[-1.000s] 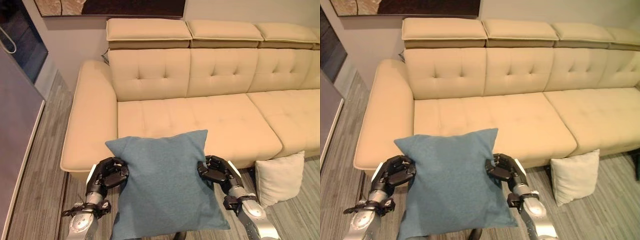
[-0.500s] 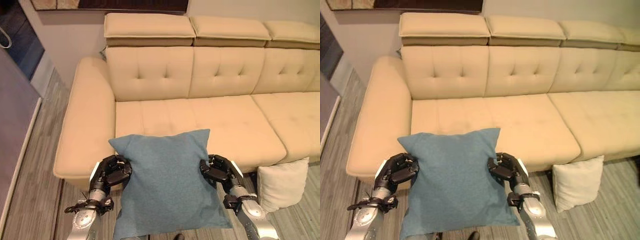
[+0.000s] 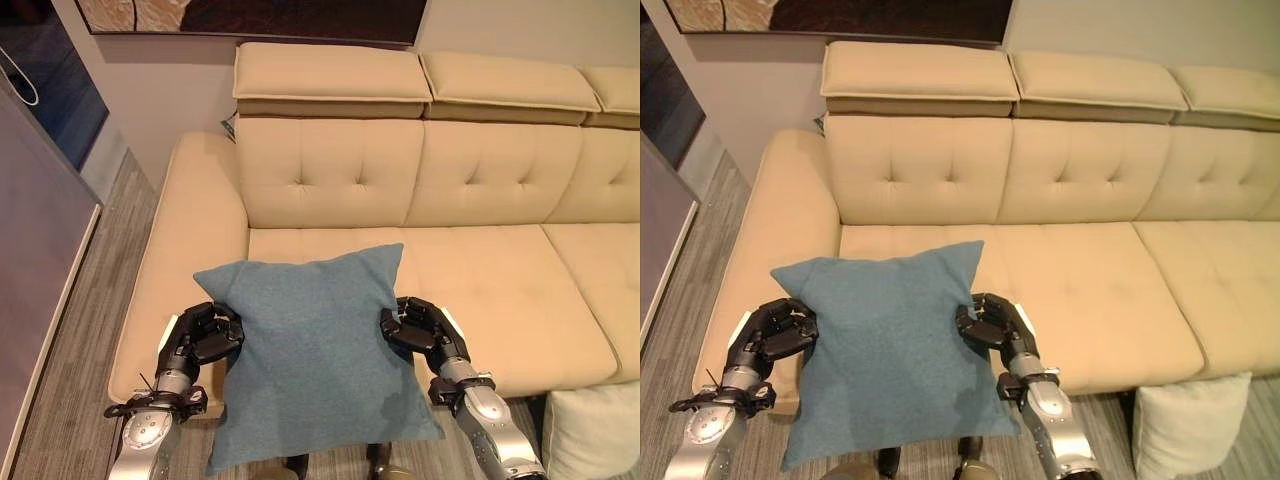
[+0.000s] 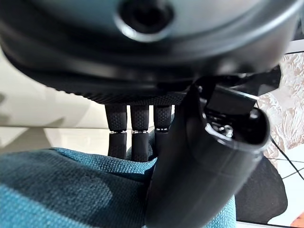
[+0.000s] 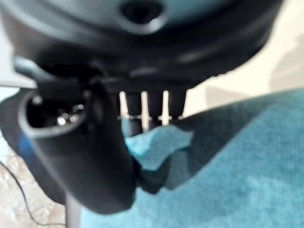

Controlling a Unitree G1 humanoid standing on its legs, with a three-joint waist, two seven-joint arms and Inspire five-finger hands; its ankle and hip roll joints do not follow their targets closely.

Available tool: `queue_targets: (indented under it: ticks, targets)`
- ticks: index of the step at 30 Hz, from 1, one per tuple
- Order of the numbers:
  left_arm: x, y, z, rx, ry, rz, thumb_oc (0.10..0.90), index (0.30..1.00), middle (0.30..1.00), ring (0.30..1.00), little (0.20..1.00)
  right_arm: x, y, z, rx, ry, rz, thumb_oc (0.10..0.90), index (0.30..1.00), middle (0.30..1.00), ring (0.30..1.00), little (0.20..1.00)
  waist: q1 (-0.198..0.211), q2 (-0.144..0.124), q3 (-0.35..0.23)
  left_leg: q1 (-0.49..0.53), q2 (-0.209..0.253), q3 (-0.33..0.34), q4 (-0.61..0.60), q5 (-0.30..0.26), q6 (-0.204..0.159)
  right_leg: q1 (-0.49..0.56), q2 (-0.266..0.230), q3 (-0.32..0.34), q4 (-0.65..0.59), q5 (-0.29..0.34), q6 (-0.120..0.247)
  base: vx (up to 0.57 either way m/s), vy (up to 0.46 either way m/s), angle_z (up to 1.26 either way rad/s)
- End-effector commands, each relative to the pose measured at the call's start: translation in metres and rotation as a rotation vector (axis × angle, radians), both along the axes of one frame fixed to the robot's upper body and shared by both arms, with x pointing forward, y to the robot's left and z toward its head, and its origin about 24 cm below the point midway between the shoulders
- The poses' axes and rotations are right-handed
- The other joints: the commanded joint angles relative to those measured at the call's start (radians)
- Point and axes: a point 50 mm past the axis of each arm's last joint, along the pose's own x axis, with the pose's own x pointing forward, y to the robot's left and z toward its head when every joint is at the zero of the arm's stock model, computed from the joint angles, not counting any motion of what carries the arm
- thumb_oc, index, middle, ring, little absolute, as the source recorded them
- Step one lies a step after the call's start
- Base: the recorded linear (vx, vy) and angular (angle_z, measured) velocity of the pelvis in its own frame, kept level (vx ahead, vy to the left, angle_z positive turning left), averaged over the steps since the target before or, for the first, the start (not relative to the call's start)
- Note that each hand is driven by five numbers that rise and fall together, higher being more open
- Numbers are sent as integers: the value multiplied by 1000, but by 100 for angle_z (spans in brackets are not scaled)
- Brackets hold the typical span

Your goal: Pick up all the scattered cushions and arrange them neatly on the sofa.

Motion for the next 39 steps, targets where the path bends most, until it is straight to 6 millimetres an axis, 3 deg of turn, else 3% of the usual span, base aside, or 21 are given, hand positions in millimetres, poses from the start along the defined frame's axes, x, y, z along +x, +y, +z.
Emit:
queue_targets:
  ticks: [1,3,7,8,9,12,17,22,26,28,32,33,38,39]
  targets:
    - [20,-34,45,-25,-264,-171,400,300,300,300,300,27,13,68,57,-366,91,400,300,300,300,300,-8,-24,-94,-16,51,-27,68,-123,-48,101,36,-67,11,-21,0,221,-201,38]
    - [21,-36,45,-36,-272,-167,400,300,300,300,300,26,11,68,55,-366,87,400,300,300,300,300,-11,-26,-98,-15,64,-38,77,-129,-63,110,47,-69,14,-26,-6,162,-176,67]
    - [30,-47,51,-81,-308,-187,400,300,300,300,300,25,-6,71,30,-372,37,400,300,300,300,300,-31,-32,-95,-89,110,-27,162,-117,-118,175,55,-186,-37,-54,-30,97,-214,91]
    - [32,-49,52,-90,-317,-188,400,300,300,300,300,25,-10,71,18,-373,24,400,300,300,300,300,-35,-37,-90,-120,115,1,186,-107,-126,190,53,-211,-51,-58,-35,27,-157,121]
    - [34,-51,54,-101,-329,-192,400,300,300,300,300,24,-14,71,8,-369,8,400,300,300,300,300,-41,-40,-87,-157,132,69,191,-85,-124,218,52,-255,-78,-65,-38,32,-125,98]
    - [33,-54,54,-95,-327,-202,400,300,300,300,300,22,-21,69,-15,-361,-28,400,300,300,300,300,-47,-30,-97,-199,135,150,112,-24,-121,232,66,-294,-89,-81,-40,81,-38,93]
    - [32,-54,52,-72,-314,-176,400,300,300,300,300,20,-14,60,-23,-334,-52,400,300,300,300,300,-55,-25,-135,-110,135,149,-5,2,-116,253,85,-274,-89,-106,-38,191,46,-11]
    - [37,-57,55,-65,-327,-164,400,300,300,300,300,24,-6,58,-22,-334,-65,400,300,300,300,300,-57,-18,-143,-76,129,168,-28,-10,-111,257,81,-251,-89,-106,-30,89,69,-16]
    - [57,-66,69,-52,-398,-122,400,300,300,300,300,38,8,68,-33,-399,-130,400,300,300,300,300,-79,14,-132,-93,114,192,-28,-25,-100,217,62,-226,-89,-86,-13,-36,140,-22]
    - [73,-77,81,-58,-452,-113,400,300,300,300,300,53,21,82,-52,-458,-138,400,300,300,300,300,-86,31,-120,-130,112,202,-28,-24,-95,162,54,-207,-89,-69,-3,-128,91,-9]
    - [92,-88,99,-24,-515,-122,400,300,300,300,300,70,35,104,-94,-546,-135,400,300,300,300,300,-88,39,-107,-178,114,212,-28,-16,-94,99,52,-185,-89,-49,5,-105,55,-26]
    - [108,-101,119,-10,-579,-134,400,300,300,300,300,82,49,126,-123,-630,-137,400,300,300,300,300,-88,41,-90,-209,117,214,-28,-9,-95,57,53,-174,-89,-38,9,-146,36,-23]
    - [141,-124,185,99,-775,-144,400,300,300,300,300,108,72,182,-178,-812,-155,400,300,300,300,300,-90,36,-71,-313,111,211,-28,22,-100,-55,54,-154,-89,1,10,-125,28,-20]
    - [150,-129,214,144,-851,-124,400,300,300,300,300,115,75,208,-191,-887,-191,400,300,300,300,300,-92,35,-70,-350,106,205,-28,35,-104,-92,50,-155,-89,13,9,-76,20,-6]
